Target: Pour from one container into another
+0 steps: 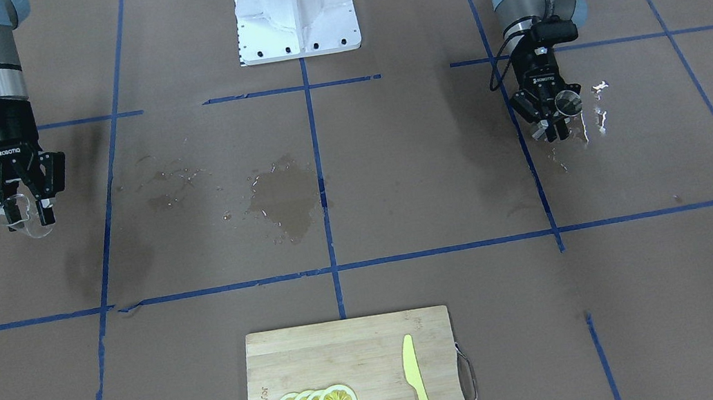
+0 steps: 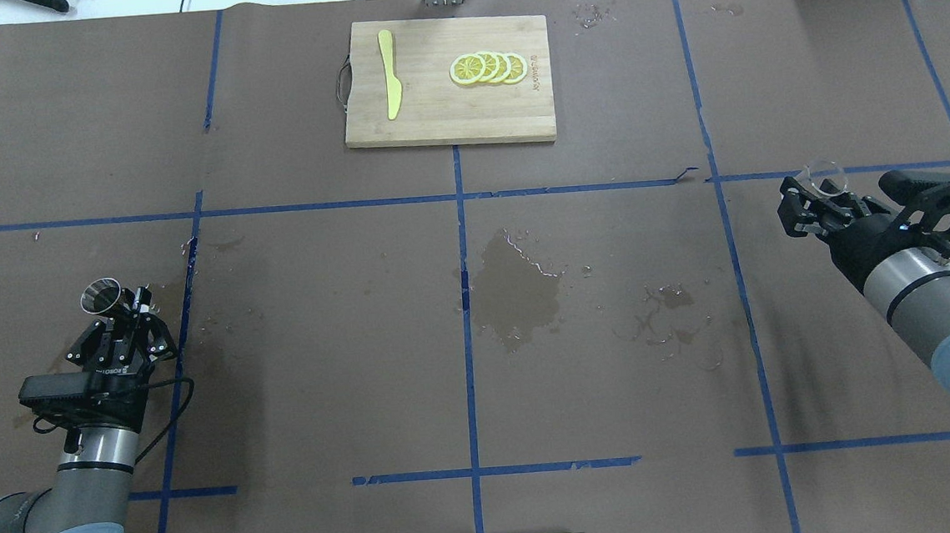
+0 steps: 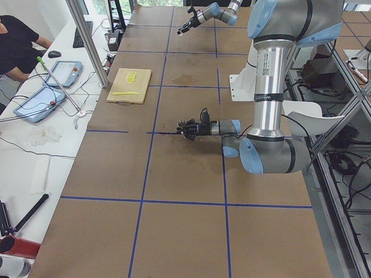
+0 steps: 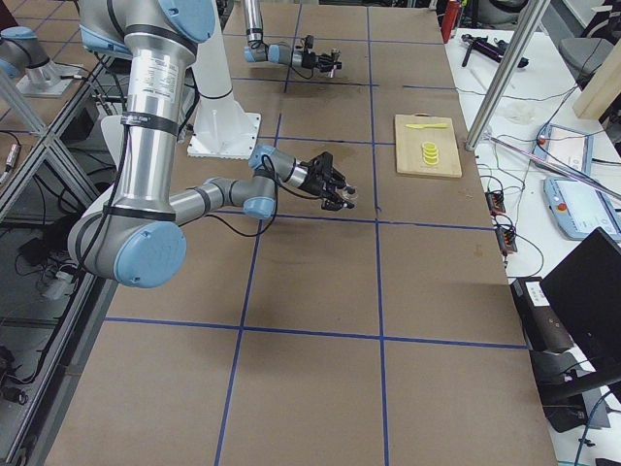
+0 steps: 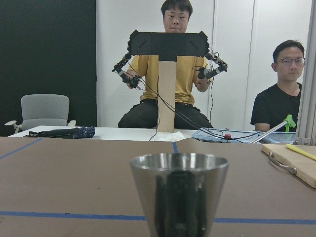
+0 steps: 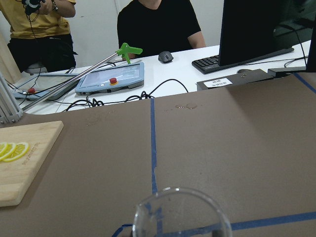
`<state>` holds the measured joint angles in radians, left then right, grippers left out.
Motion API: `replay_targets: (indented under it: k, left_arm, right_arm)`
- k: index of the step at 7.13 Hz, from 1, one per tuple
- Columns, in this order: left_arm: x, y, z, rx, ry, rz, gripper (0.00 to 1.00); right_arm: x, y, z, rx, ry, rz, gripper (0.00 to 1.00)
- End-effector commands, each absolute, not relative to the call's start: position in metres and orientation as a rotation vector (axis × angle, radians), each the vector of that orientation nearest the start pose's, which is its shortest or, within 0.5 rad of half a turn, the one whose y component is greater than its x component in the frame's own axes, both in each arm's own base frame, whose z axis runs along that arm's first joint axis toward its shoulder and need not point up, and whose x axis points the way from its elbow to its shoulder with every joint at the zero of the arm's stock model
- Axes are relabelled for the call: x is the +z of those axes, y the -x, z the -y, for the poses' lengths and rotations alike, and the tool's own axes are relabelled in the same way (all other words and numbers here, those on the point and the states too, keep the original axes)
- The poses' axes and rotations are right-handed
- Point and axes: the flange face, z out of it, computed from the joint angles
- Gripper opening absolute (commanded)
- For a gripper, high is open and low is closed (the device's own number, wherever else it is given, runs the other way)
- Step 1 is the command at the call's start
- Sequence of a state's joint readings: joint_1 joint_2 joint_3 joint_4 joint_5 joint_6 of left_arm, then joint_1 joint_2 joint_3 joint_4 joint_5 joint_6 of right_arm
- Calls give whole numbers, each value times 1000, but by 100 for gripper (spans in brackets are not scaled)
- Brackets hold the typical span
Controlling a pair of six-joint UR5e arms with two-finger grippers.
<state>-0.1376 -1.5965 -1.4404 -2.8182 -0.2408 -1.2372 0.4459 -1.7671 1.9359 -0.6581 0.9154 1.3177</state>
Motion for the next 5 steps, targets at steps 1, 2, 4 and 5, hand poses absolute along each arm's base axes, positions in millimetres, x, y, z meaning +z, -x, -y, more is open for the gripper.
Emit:
replay_targets:
  k: [1,2,4,5]
  left_arm:
    - [547,-429,291,-576,-1356,-637,26]
    - [547,-429,291,-574,-1354,-638,36]
    - [548,-429,291,-573,-1351,-640,47]
    - [548,-429,291,-570,-1348,-642,47]
  right_arm:
    - [463,295,357,524,-919,779,0]
    - [463,295,356,526,-923,777,0]
    - [462,295,357,527,-924,776,0]
    - [462,295,357,527,-924,776,0]
